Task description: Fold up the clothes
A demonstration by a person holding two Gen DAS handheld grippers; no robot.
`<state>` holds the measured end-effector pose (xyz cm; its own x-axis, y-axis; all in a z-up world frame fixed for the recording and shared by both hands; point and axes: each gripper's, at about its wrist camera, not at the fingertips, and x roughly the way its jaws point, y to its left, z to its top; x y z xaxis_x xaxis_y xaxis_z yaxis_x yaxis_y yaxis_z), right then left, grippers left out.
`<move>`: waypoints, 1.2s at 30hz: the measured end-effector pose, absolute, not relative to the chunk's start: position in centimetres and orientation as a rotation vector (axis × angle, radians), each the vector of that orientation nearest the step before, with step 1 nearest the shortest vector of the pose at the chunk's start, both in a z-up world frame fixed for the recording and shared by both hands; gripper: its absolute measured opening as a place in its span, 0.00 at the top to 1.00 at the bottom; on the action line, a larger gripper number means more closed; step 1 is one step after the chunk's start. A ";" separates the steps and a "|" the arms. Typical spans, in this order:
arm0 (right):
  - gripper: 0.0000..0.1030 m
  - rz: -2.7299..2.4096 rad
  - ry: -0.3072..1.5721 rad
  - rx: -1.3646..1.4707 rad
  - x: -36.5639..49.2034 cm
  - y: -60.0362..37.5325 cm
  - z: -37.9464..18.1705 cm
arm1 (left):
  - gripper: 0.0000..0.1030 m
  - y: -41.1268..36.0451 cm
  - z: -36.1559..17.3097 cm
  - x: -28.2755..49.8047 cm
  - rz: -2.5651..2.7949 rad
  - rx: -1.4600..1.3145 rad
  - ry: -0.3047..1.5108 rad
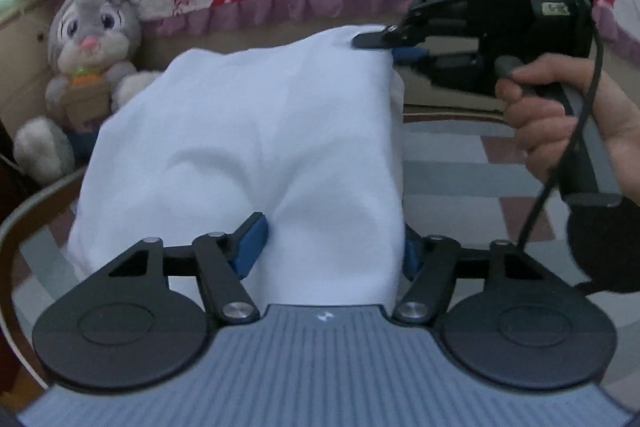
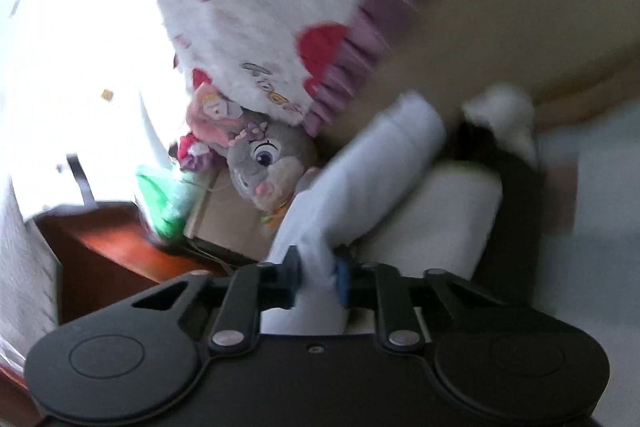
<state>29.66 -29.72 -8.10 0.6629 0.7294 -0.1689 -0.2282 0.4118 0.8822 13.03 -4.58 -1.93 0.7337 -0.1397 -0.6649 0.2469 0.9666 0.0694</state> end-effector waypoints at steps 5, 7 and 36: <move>0.94 0.540 0.567 0.940 31.0 -31.0 -6.9 | 0.37 -3.8 -2.2 13.2 -0.221 0.090 0.709; 0.94 0.506 0.576 0.873 31.2 -30.5 -6.5 | 0.37 -4.0 -2.2 13.4 -0.223 0.093 0.712; 0.44 0.464 0.531 0.412 9.8 -24.4 4.4 | 0.10 -3.1 1.4 5.2 0.032 -0.020 0.943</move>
